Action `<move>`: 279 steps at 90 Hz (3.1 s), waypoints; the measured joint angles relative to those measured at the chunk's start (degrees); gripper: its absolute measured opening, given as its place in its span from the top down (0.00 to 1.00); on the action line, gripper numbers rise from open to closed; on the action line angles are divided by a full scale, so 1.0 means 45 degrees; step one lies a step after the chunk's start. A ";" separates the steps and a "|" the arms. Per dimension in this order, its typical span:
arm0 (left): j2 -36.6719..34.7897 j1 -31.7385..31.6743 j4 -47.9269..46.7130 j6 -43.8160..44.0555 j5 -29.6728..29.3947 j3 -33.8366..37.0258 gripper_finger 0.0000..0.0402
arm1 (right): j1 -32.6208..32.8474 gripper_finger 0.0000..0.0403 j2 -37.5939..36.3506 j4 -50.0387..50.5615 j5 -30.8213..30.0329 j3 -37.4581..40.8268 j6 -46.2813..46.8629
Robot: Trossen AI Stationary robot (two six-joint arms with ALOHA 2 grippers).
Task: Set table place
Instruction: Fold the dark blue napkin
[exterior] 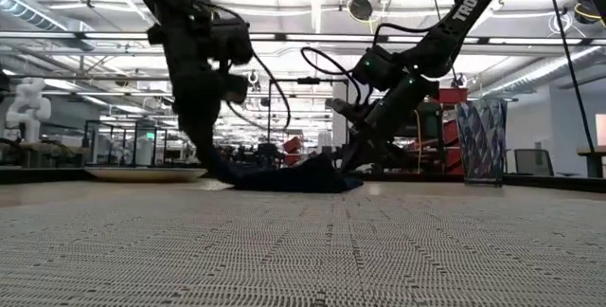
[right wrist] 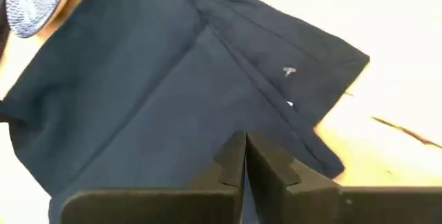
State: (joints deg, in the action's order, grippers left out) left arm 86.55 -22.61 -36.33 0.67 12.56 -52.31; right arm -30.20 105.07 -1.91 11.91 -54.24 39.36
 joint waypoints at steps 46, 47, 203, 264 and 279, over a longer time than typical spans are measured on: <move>-0.1357 0.0005 -0.0384 -0.0214 -0.0683 -0.0010 1.00 | -0.0245 1.00 0.0016 0.0618 0.0226 -0.0109 -0.0700; -0.1352 0.0005 -0.0419 -0.0214 -0.0773 -0.0010 1.00 | -0.0215 1.00 0.0016 0.0765 0.0223 -0.0154 -0.0736; -0.1634 -0.0257 -0.1047 -0.0022 -0.4109 -0.0194 1.00 | 0.2193 1.00 0.2119 1.0195 0.0495 -0.4828 -0.4783; 0.0092 -0.0303 0.0191 0.0256 -0.0764 0.0694 0.99 | 0.2010 1.00 0.2124 0.8744 0.0674 -0.4813 -0.3853; 0.0082 -0.0604 0.0300 0.0561 -0.0098 0.0699 0.87 | 0.1900 1.00 0.2124 0.8709 0.0628 -0.4813 -0.3837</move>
State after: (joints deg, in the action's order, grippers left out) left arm 86.92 -25.33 -34.98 3.19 12.12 -49.17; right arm -21.65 114.63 37.29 14.73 -75.90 22.10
